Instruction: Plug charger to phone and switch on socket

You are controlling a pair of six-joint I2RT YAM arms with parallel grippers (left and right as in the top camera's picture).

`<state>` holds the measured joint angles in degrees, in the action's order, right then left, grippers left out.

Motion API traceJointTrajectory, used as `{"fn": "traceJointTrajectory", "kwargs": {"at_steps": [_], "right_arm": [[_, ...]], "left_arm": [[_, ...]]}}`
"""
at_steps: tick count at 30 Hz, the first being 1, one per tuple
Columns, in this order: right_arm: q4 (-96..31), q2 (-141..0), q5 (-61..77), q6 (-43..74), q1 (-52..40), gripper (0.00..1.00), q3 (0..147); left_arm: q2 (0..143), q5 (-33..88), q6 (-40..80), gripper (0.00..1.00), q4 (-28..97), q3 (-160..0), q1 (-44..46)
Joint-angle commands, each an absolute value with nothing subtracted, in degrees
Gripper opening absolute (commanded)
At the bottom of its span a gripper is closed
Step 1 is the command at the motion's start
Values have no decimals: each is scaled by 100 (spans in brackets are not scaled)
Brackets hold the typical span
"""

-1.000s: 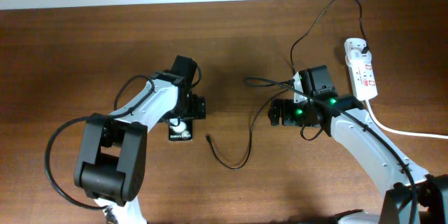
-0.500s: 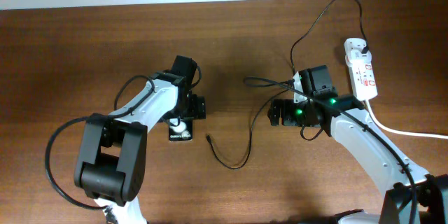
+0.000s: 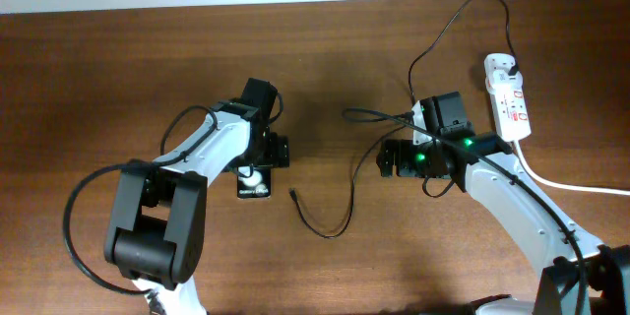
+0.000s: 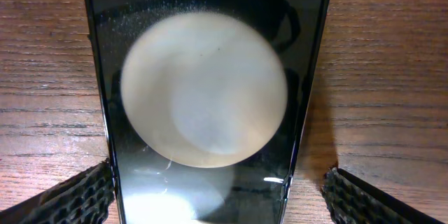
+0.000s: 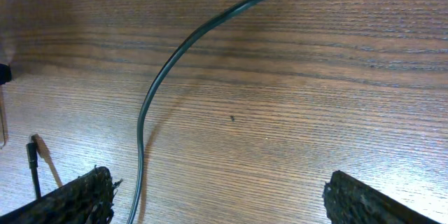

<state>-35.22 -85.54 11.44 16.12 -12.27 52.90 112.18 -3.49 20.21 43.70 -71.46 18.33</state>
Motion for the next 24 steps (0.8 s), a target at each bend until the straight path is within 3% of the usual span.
{"fn": "traceJointTrajectory", "kwargs": {"at_steps": [1, 24], "right_arm": [[-3505, -8567, 1133, 1619, -1280, 99, 5238], [-3505, -8567, 1133, 1619, -1280, 99, 5238]], "left_arm": [[11358, -585, 2056, 99, 4377, -7015, 1859], [11358, -582, 2056, 99, 4335, -7015, 1861]]}}
